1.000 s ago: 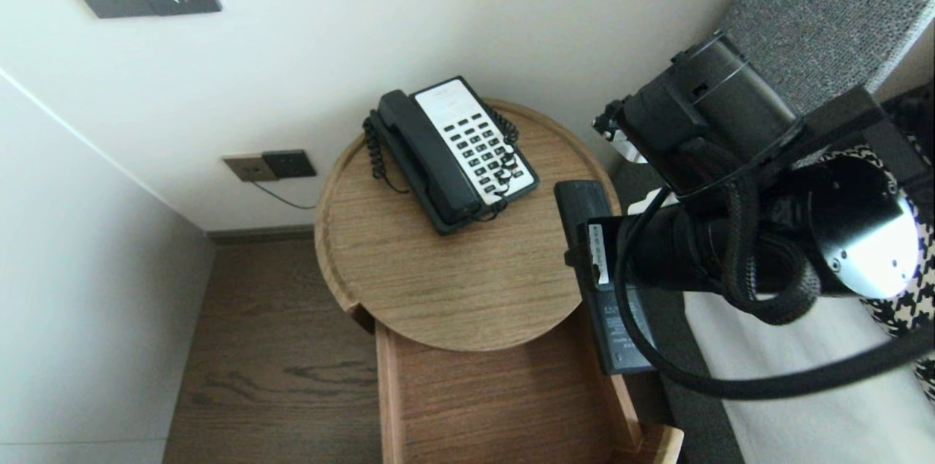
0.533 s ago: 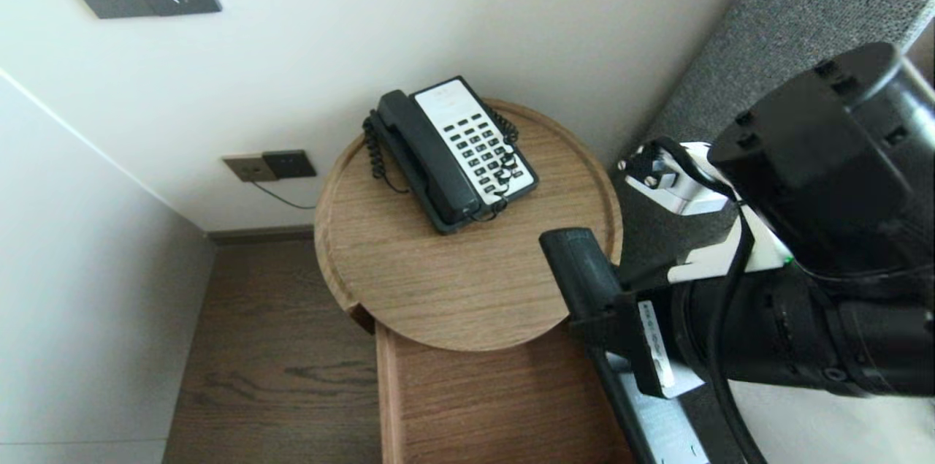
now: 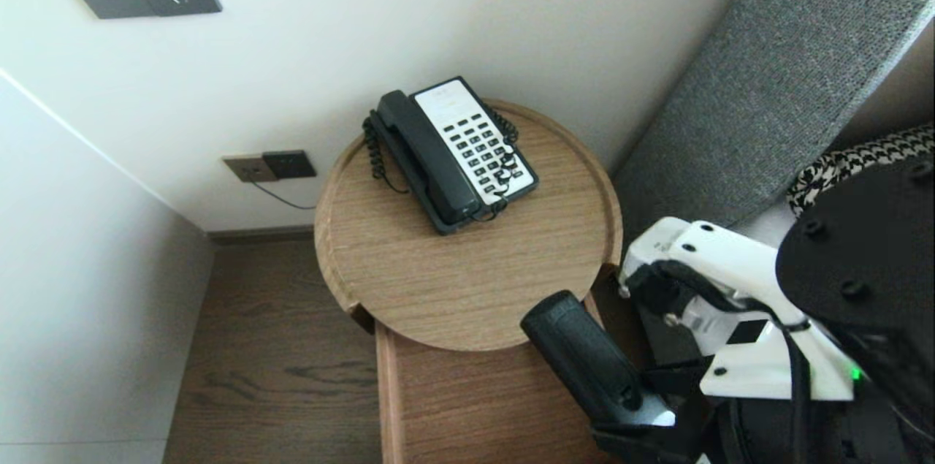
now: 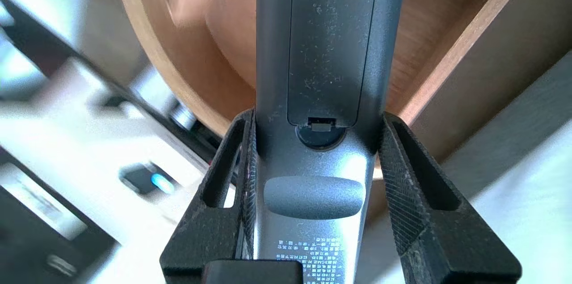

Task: Put the remote controls on the table in the drawer one by one

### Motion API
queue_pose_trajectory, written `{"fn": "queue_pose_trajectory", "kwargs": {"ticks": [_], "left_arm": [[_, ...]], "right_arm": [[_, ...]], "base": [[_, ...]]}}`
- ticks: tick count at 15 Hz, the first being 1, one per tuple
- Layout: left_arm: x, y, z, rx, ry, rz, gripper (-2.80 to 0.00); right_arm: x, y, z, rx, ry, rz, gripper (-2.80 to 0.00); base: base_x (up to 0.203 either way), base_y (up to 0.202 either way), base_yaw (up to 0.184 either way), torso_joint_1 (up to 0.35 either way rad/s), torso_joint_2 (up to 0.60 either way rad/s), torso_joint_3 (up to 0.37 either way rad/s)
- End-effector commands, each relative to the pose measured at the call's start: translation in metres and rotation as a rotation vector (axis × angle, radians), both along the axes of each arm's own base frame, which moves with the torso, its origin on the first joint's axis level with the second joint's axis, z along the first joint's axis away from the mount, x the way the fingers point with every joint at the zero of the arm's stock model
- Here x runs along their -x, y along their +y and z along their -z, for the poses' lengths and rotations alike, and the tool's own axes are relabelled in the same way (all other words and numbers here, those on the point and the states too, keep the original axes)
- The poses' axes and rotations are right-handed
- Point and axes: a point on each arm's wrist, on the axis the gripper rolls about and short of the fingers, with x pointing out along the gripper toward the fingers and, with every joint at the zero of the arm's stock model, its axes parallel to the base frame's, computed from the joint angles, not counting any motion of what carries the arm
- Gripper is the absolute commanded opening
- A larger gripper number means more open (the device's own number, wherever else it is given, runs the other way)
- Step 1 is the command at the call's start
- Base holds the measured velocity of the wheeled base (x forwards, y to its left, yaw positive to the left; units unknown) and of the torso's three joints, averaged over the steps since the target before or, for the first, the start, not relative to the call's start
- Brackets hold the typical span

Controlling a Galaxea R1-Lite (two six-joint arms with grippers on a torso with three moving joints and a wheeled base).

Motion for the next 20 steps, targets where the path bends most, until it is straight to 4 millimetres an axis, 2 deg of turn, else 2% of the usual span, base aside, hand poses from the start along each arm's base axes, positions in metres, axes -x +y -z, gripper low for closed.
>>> {"fn": "queue_pose_trajectory", "kwargs": {"ticks": [1,4,7,10,15,20], "left_arm": [[0.0,0.0,0.0,0.0,0.0,-0.001,-2.8],[0.0,0.0,0.0,0.0,0.0,0.0,-2.8],[0.0,0.0,0.0,0.0,0.0,-0.001,-2.8],[0.0,0.0,0.0,0.0,0.0,-0.001,-2.8],[0.0,0.0,0.0,0.0,0.0,-0.001,-2.8],[0.0,0.0,0.0,0.0,0.0,-0.001,-2.8]], "right_arm": [[0.004,-0.004,0.01,0.077,-0.019,-0.062,-2.8],[0.003,0.0,0.023,0.182,-0.049,-0.12,-2.8],[0.006,0.017,0.032,0.264,-0.095,-0.149,-2.8],[0.014,0.025,0.037,0.284,-0.095,-0.194,-2.8],[0.005,0.046,0.054,0.264,-0.175,-0.29,-2.8],[0.003,0.056,0.066,0.289,-0.139,-0.341,-2.8]], "base": [[0.0,0.0,0.0,0.0,0.0,0.0],[0.0,0.0,0.0,0.0,0.0,0.0],[0.0,0.0,0.0,0.0,0.0,0.0],[0.0,0.0,0.0,0.0,0.0,0.0],[0.0,0.0,0.0,0.0,0.0,0.0],[0.0,0.0,0.0,0.0,0.0,0.0]]}}
